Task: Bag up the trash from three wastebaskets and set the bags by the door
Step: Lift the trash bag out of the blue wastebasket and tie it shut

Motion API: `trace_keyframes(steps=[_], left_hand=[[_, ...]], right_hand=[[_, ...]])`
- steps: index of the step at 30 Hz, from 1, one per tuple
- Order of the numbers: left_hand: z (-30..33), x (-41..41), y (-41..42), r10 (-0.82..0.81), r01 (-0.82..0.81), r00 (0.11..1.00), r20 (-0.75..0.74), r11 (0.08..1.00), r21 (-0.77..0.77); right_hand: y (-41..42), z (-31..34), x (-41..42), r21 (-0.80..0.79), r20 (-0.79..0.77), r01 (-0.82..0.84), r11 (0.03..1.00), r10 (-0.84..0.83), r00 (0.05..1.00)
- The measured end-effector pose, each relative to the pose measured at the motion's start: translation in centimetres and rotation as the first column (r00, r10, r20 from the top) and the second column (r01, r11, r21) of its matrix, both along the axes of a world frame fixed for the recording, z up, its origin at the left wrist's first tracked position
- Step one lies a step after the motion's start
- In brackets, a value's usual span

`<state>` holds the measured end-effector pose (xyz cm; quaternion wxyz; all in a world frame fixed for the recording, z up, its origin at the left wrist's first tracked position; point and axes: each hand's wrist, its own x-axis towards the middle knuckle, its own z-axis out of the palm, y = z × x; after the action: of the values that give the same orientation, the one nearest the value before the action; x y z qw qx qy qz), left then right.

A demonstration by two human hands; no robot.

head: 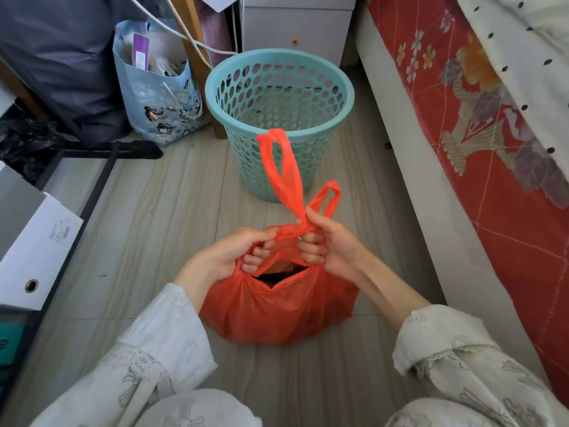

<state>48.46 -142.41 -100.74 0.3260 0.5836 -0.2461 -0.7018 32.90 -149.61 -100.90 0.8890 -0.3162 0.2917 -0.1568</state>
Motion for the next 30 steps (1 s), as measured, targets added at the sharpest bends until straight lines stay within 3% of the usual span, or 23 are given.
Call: trace_keyframes(steps=[3,6,11,14,18,22,26,30], left_hand=[[0.1,0.3,0.2,0.006,-0.001,0.992,-0.13,0.999,0.041],[0.5,0.3,0.3,0.055,-0.042,0.982,-0.18,0.996,0.077],[0.1,0.9,0.3,0.093,-0.081,0.973,-0.211,0.995,0.065],[0.1,0.7,0.6,-0.023,0.018,0.997,-0.079,0.997,-0.07],[0.5,0.0,0.2,-0.079,0.131,0.931,0.355,0.983,-0.126],[-0.8,0.0,-0.2,0.116,0.063,0.698,0.706,0.973,-0.222],[-1.0,0.2,-0.3,0.351,-0.051,0.578,0.737,0.916,-0.397],[-0.5,-0.2,-0.2,0.478,-0.102,0.649,0.592,0.826,-0.555]], right_hand=[[0.3,0.4,0.1,-0.209,-0.256,-0.041,0.977,-0.014,0.967],[0.4,0.3,0.4,-0.469,-0.458,-0.173,0.866,-0.071,0.886],[-0.4,-0.6,-0.2,-0.766,-0.574,-0.411,0.494,-0.241,0.782],[-0.5,-0.3,0.0,-0.813,-0.565,-0.42,0.403,-0.374,0.736],[-0.6,-0.3,0.2,-0.861,-0.476,-0.295,0.414,-0.451,0.755],[-0.8,-0.3,0.2,-0.879,-0.391,-0.189,0.438,-0.434,0.812],[-0.7,0.4,0.1,-0.844,-0.328,-0.087,0.529,-0.379,0.865],[-0.4,1.0,0.0,-0.698,-0.232,0.097,0.709,-0.352,0.907]])
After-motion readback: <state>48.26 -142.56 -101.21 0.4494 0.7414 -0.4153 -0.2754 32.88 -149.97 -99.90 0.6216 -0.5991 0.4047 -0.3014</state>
